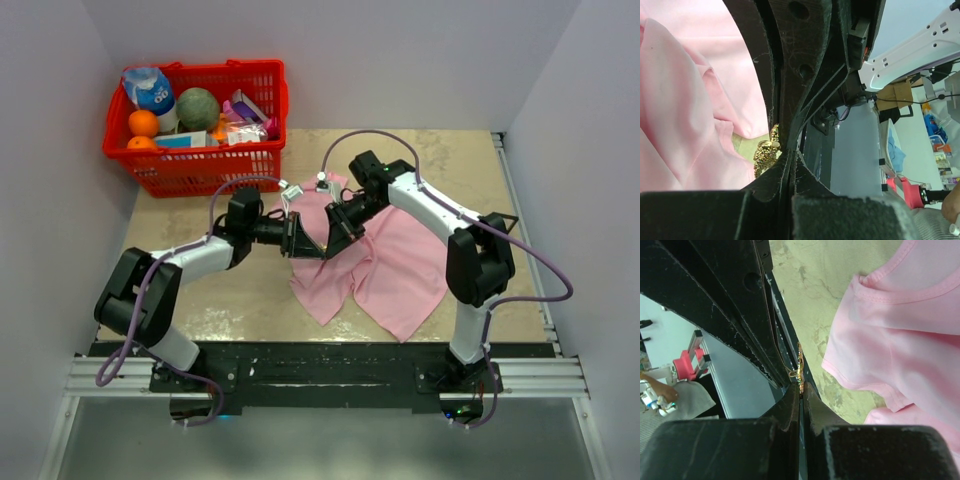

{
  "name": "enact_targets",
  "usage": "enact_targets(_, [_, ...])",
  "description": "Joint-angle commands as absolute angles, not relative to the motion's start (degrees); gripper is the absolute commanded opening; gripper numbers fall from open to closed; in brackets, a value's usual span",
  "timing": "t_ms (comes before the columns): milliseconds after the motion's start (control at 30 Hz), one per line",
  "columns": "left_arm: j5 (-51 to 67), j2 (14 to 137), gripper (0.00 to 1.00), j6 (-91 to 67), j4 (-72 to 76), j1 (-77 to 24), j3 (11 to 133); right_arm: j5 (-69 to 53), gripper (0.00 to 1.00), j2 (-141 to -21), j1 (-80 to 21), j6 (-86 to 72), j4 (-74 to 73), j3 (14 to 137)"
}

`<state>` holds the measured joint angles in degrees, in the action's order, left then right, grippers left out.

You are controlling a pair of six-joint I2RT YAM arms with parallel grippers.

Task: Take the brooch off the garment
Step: Close the brooch.

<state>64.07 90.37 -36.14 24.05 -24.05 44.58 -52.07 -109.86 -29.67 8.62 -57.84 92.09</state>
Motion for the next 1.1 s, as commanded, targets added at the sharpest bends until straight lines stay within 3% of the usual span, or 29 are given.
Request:
enact_targets(0, [63.81,88.24,0.00,-34.02,22.77,-22.77,43.95,-54.67,0.00,-107.40,-29.97,9.40,-57.74,95.27])
enact_targets(467, [64.95,88.07,0.00,-36.30,26.28,-20.83,41.40,-55.03,0.00,-106.87,-30.06,10.64,-58.10,94.04])
enact_targets(600, [63.29,87.28,0.00,-32.01,17.80,-20.66,42.18,-53.26,0.00,-108.54,-29.36,11.68,-59.06,92.38])
enact_targets(867, [57.92,83.41,0.00,-25.93,8.10,-19.51,39.91,-58.53,0.00,-118.98,-27.16,18.26,-63.01,90.26])
enact_targets(1067, [57.13,83.49,0.00,-28.30,10.19,-19.51,36.74,-63.72,0.00,-126.82,-27.07,19.61,-63.12,85.26])
